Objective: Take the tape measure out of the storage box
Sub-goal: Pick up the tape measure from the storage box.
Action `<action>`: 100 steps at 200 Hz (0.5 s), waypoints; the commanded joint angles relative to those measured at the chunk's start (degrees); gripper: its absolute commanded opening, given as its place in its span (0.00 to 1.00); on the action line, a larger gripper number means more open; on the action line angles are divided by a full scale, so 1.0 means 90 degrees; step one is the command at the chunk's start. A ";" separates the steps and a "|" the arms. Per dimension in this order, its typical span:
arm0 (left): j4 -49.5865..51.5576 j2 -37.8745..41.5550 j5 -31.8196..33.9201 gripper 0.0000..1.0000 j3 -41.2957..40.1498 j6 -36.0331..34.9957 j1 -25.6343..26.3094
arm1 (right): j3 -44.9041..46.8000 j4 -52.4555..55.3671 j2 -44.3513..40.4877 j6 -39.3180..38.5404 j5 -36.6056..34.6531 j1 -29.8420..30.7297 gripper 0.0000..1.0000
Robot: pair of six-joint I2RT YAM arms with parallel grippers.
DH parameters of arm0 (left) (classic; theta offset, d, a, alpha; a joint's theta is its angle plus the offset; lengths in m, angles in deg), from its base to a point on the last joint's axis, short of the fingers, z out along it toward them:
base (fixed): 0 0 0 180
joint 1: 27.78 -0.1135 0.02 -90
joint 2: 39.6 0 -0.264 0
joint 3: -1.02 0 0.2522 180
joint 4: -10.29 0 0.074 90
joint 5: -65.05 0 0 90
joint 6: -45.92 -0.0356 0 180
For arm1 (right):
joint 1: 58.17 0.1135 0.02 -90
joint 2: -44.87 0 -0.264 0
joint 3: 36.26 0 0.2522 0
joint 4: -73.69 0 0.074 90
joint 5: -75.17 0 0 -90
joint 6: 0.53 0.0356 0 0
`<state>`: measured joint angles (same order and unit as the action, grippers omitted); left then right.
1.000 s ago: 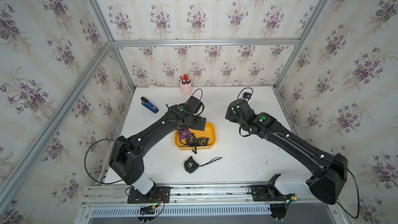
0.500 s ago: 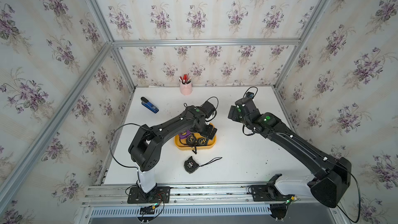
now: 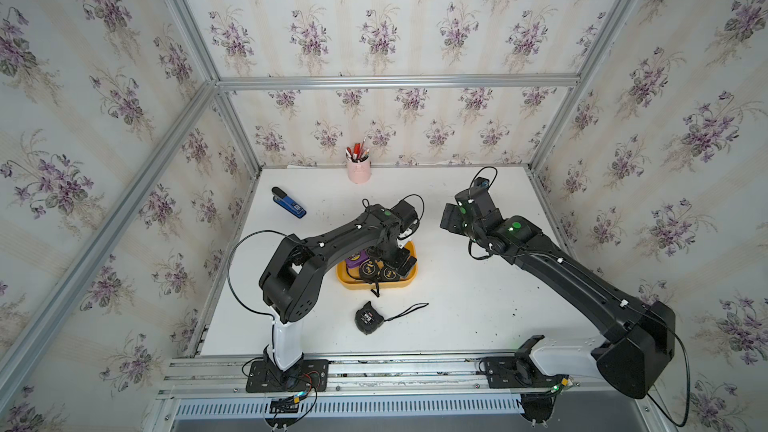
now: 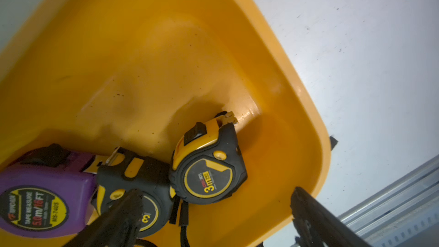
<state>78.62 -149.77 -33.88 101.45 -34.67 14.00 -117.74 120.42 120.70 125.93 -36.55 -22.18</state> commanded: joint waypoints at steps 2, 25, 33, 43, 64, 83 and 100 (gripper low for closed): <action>0.0160 -0.0108 0.0372 1.00 0.0076 -0.0213 -0.0014 | 0.0002 -0.0128 0.0026 0.0003 0.0064 -0.0012 0.90; 0.0133 -0.0233 0.0473 1.00 0.0142 -0.0295 -0.0023 | 0.0011 -0.0160 0.0075 0.0006 0.0128 -0.0024 0.90; 0.0143 -0.0293 0.0474 1.00 0.0177 -0.0325 -0.0031 | 0.0021 -0.0164 0.0090 0.0012 0.0147 -0.0042 0.89; 0.0167 -0.0368 0.0482 1.00 0.0229 -0.0361 -0.0030 | 0.0025 -0.0169 0.0118 0.0015 0.0157 -0.0039 0.89; 0.0259 -0.0466 0.0492 1.00 0.0283 -0.0513 -0.0016 | 0.0030 -0.0172 0.0148 0.0020 0.0169 -0.0063 0.89; 0.0350 -0.0489 0.0539 1.00 0.0311 -0.0703 -0.0017 | 0.0043 -0.0187 0.0161 0.0012 0.0191 -0.0072 0.89; 0.0461 -0.0503 0.0636 1.00 0.0314 -0.0839 -0.0020 | 0.0049 -0.0206 0.0187 0.0010 0.0209 -0.0087 0.89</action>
<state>80.30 -154.10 -29.71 103.84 -39.32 13.87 -117.44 119.83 122.08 125.93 -34.80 -22.86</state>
